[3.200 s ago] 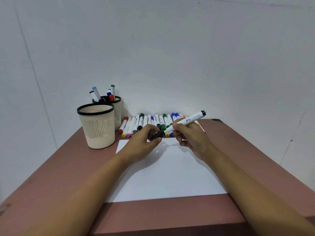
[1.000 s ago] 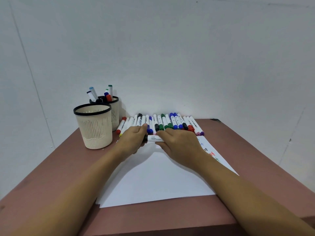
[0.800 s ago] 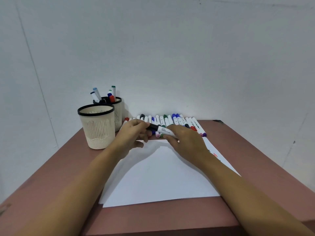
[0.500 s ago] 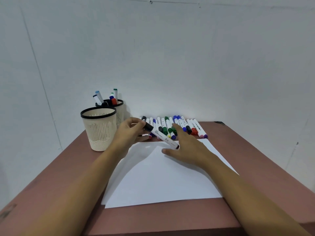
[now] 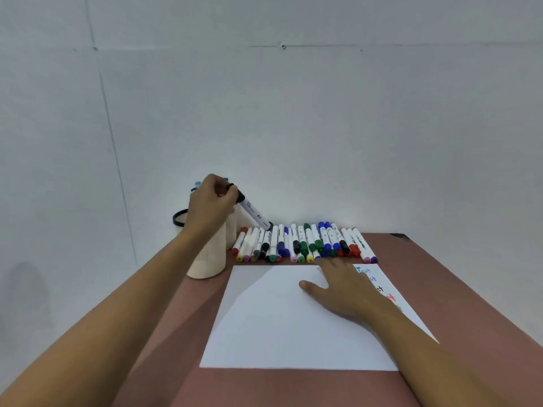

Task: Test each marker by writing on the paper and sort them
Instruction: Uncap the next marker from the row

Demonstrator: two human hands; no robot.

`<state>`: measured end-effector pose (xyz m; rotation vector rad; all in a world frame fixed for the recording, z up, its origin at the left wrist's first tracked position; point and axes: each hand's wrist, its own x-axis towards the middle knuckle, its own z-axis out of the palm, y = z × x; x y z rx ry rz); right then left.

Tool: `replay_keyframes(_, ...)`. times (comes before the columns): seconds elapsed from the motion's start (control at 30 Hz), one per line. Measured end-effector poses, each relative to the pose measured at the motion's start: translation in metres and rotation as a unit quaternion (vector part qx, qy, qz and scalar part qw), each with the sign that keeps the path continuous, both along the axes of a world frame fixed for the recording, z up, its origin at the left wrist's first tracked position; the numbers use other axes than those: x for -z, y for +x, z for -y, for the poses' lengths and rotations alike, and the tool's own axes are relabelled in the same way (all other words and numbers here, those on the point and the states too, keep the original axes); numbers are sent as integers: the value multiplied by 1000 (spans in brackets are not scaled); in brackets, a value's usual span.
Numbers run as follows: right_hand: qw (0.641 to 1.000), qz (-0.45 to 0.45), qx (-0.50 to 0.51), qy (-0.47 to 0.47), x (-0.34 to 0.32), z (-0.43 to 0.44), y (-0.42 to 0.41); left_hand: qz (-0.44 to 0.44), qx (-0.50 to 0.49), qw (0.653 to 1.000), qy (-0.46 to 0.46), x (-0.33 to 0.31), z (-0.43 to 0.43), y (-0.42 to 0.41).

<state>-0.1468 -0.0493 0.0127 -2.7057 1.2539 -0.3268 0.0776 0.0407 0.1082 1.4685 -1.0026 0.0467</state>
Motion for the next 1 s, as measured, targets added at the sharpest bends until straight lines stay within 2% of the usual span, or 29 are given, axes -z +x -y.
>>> replay_keyframes(0.2, 999, 48, 13, -23, 0, 3, -1, 30, -57, 998, -23, -57, 1, 40)
replay_keyframes(0.37, 996, 76, 14, -41, 1, 7, 0, 78, -115, 990, 7, -83, 15, 70)
replay_keyframes(0.6, 999, 26, 10, -45, 6, 13, -1, 142, -129, 976, 105, -57, 52, 80)
replay_keyframes(0.77, 998, 12, 4, -54, 6, 13, 0, 159, -91, 969, 168, -33, 67, 84)
replay_keyframes(0.83, 998, 11, 3, -55, 6, 13, 0, 180, -96, 957, 208, -28, 69, 83)
replay_keyframes(0.93, 998, 8, 1, -55, 6, 14, -1, 261, -95, 910, 309, -23, 71, 80)
replay_keyframes(1.0, 998, 8, 0, -55, 6, 15, 0, 283, -95, 893, 338, -23, 71, 78)
